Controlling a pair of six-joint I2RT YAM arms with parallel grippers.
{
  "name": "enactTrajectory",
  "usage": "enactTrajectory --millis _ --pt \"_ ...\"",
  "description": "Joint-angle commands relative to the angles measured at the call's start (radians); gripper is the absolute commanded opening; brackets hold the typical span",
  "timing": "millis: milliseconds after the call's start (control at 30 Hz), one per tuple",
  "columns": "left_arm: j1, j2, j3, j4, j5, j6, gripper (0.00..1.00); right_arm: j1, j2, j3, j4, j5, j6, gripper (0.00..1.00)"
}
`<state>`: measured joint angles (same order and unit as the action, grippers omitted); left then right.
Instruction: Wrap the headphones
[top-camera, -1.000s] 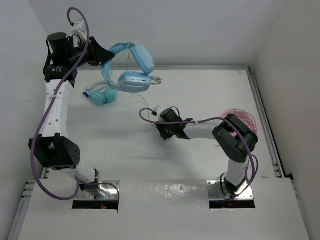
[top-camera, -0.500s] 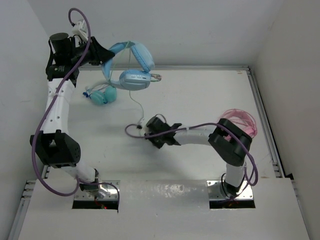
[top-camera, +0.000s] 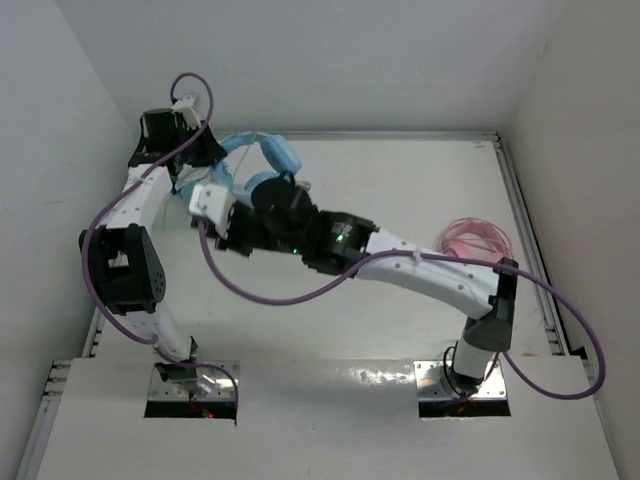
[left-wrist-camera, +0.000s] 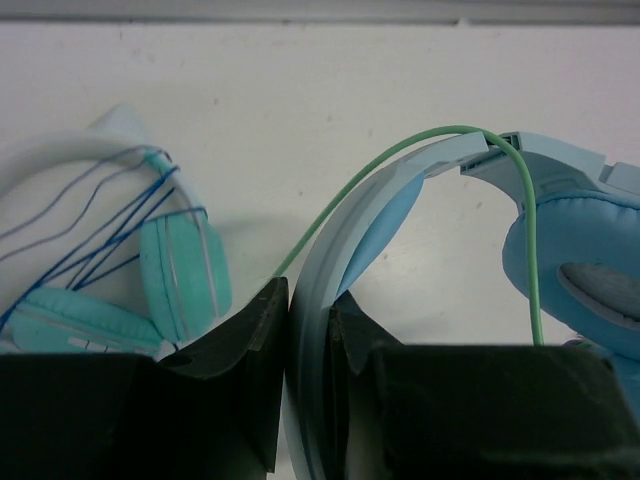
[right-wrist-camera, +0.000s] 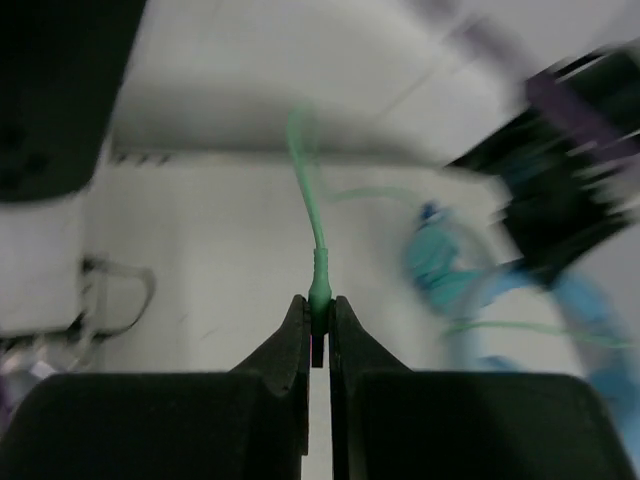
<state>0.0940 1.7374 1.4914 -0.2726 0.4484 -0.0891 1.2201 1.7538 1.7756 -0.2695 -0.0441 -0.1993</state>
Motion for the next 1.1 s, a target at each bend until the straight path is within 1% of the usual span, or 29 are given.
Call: enactTrajectory --millis 0,67,133,200,433,567,633,800,1067 --pt "-0.039 -0.059 -0.048 0.111 -0.025 0.067 0.0 -0.028 -0.031 0.177 0.006 0.191 -0.092 0.0" --pt "-0.057 -0.081 -0.104 0.13 -0.06 0.115 0.0 -0.048 -0.017 0.266 -0.016 0.225 -0.121 0.0" --pt "-0.065 -0.093 -0.134 0.147 -0.08 0.133 0.0 -0.063 -0.016 0.298 -0.025 0.274 -0.143 0.0" --pt "-0.068 -0.096 -0.135 0.154 -0.08 0.134 0.0 -0.079 -0.03 0.298 -0.03 0.274 -0.146 0.0" --pt "-0.073 -0.098 -0.091 0.156 -0.059 0.112 0.0 -0.08 -0.122 0.164 -0.011 0.239 -0.127 0.0" --pt "-0.071 -0.098 -0.051 0.147 -0.048 0.098 0.0 -0.076 -0.137 0.125 -0.08 0.133 -0.092 0.0" --pt "-0.073 -0.099 -0.036 0.135 -0.037 0.097 0.0 -0.071 -0.131 0.105 -0.109 0.11 -0.077 0.0" --pt "-0.073 -0.108 -0.011 0.122 -0.054 0.103 0.0 -0.07 -0.168 0.012 -0.077 0.13 -0.066 0.0" --pt "-0.079 -0.114 -0.065 0.168 -0.137 0.164 0.0 -0.071 -0.333 -0.05 -0.033 0.167 -0.063 0.0"
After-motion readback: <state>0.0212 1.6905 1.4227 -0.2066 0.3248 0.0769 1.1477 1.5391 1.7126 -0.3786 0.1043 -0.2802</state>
